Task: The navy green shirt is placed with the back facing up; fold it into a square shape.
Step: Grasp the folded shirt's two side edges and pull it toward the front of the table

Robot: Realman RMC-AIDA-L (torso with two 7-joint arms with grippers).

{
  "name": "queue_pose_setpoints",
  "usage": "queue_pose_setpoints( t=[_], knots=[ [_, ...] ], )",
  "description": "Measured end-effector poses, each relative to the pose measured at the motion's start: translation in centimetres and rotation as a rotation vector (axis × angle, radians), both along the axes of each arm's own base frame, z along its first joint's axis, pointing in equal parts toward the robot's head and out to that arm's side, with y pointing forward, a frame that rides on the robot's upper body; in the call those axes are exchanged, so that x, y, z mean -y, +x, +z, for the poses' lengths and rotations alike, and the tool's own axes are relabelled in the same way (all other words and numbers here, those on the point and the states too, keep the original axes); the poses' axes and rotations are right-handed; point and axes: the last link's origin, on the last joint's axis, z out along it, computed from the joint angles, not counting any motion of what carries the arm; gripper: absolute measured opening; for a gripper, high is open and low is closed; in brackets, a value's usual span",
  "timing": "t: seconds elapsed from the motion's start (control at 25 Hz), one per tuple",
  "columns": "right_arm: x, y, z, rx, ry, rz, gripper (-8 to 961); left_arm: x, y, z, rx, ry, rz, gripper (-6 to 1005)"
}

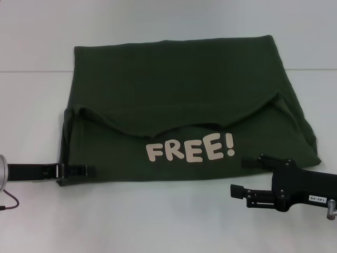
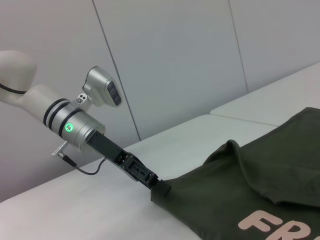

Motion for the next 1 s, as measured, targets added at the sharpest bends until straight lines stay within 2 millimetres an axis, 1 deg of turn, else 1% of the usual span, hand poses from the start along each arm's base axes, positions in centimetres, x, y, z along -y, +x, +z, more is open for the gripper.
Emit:
queue_pose_setpoints(
  t=[0.04,0.28,0.44,0.56,0.68,0.72,0.84,0.92,0.96,1.0],
  knots=[
    [0.0,0.0,0.0,0.0,0.0,-0.001,918,-0.1,0.0,0.0,-0.002,0.001,-0.001,917],
    [0.0,0.0,0.1,-0.003,0.002,-0.002,916,-0.2,0.1,0.0,-0.016,-0.01,-0.007,674],
    [-0.1,0.1,0.2,-0.005,0.005,-0.011,916,-0.2,0.1,0.0,-0.018,-0.011,-0.007,491],
    [-0.4,0.3,0.9,-0.013,0.016,-0.043,915,-0.2,0.1,0.0,-0.018,-0.011,-0.008,345],
    [-1.3,0.6,2.3,-0.018,0.031,-0.125,914,-0.2,0.1,0.0,-0.019,-0.014,-0.012,196],
    [-1.7,0.7,2.9,-0.013,0.037,-0.162,914,-0.1,0.1,0.0,-0.019,-0.016,-0.013,170],
    [-3.3,1.3,5.4,0.023,0.053,-0.322,914,-0.1,0.1,0.0,-0.02,-0.019,-0.014,93],
    [-4.6,1.6,7.9,0.074,0.036,-0.468,913,-0.1,0.1,0.0,-0.02,-0.018,-0.014,42],
    [-5.5,1.6,9.7,0.107,0.007,-0.588,913,-0.2,0.1,0.1,-0.02,-0.018,-0.013,42],
    [-5.5,1.6,9.7,0.107,0.007,-0.588,913,-0.2,0.1,0.1,-0.02,-0.018,-0.013,42]
  ],
)
